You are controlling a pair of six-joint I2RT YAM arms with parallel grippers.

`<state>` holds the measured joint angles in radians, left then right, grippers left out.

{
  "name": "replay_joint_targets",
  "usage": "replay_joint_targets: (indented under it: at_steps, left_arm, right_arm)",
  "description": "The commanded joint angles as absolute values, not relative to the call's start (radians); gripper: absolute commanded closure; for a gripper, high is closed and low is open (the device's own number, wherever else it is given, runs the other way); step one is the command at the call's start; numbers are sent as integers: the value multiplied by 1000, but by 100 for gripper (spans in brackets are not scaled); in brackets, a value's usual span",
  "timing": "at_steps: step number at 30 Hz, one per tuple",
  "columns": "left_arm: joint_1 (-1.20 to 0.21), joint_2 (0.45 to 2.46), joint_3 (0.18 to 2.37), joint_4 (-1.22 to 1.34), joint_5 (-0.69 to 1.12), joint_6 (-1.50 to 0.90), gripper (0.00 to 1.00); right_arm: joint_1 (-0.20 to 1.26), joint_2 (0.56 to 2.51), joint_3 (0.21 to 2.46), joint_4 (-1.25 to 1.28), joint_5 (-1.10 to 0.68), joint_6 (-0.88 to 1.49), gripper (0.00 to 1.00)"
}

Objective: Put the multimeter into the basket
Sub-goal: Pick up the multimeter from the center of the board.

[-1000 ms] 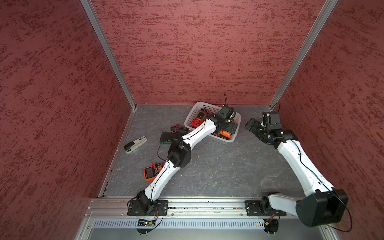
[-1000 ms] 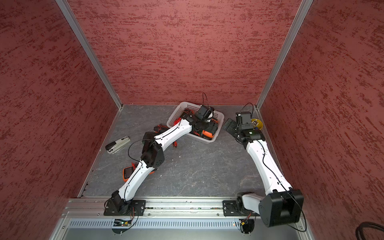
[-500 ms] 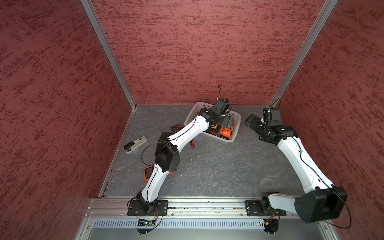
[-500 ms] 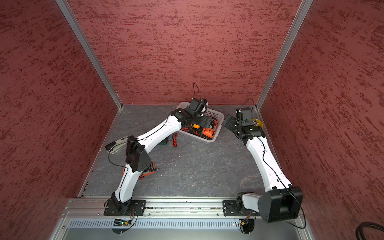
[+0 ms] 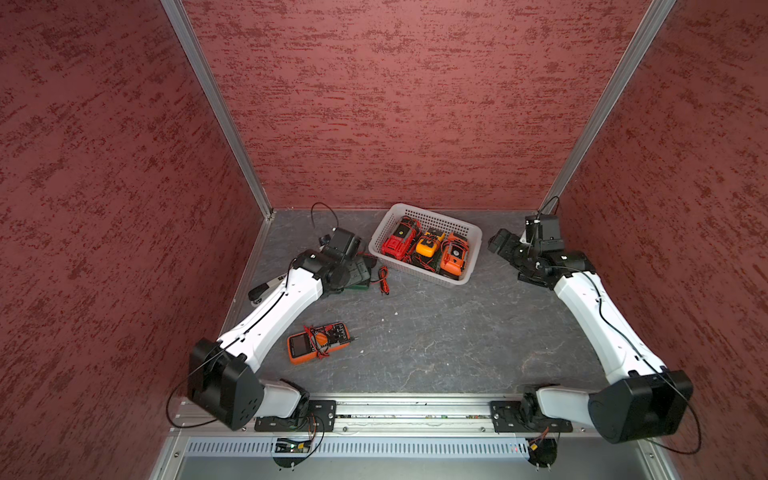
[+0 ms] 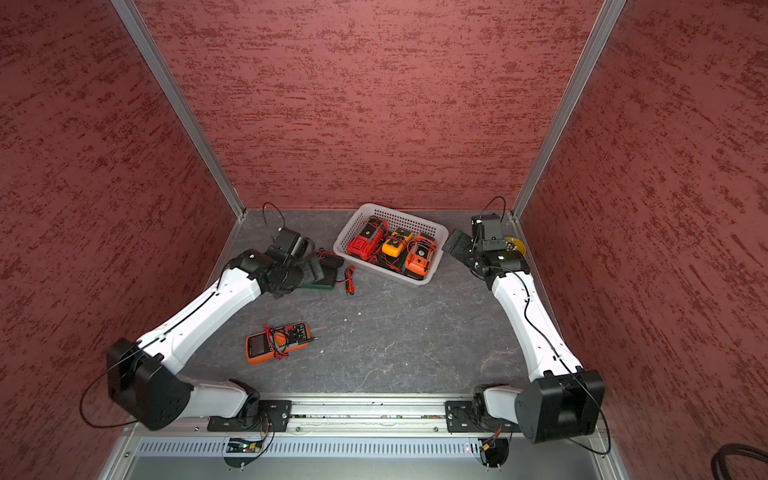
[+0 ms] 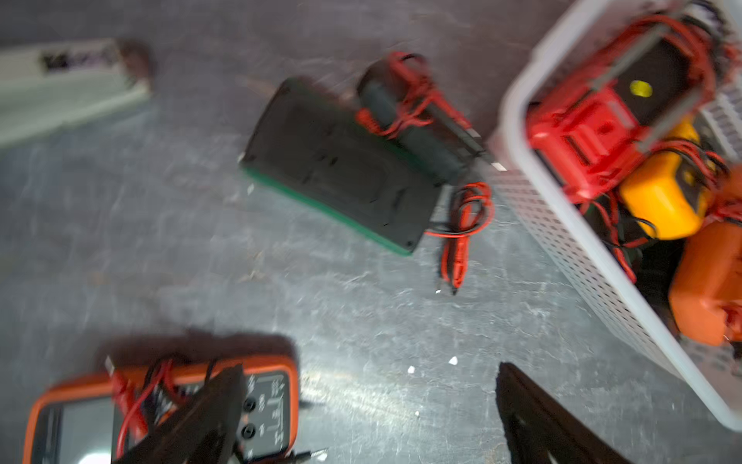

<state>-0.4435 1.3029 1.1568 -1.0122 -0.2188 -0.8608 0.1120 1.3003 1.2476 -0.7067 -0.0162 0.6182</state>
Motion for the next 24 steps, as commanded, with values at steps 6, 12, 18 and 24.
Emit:
replay_joint_targets:
  at_steps: [6, 12, 18, 24]
  left_arm:
    - [-368, 1010, 867, -1196, -232, -1467, 2]
    - [-255, 862, 679, -1161, -105, -1647, 4]
    - [-186, 823, 578, -1066, -54, -1661, 0]
    - [-94, 904, 559, -879, -29, -1452, 0]
  right_arm:
    - [109, 1328, 1280, -692, -73, 578, 1]
    - [109, 1323, 1283, -691, -84, 580, 1]
    - [108, 1305, 1256, -671, -87, 599, 1]
    - [109, 1312, 1240, -650, -112, 621, 1]
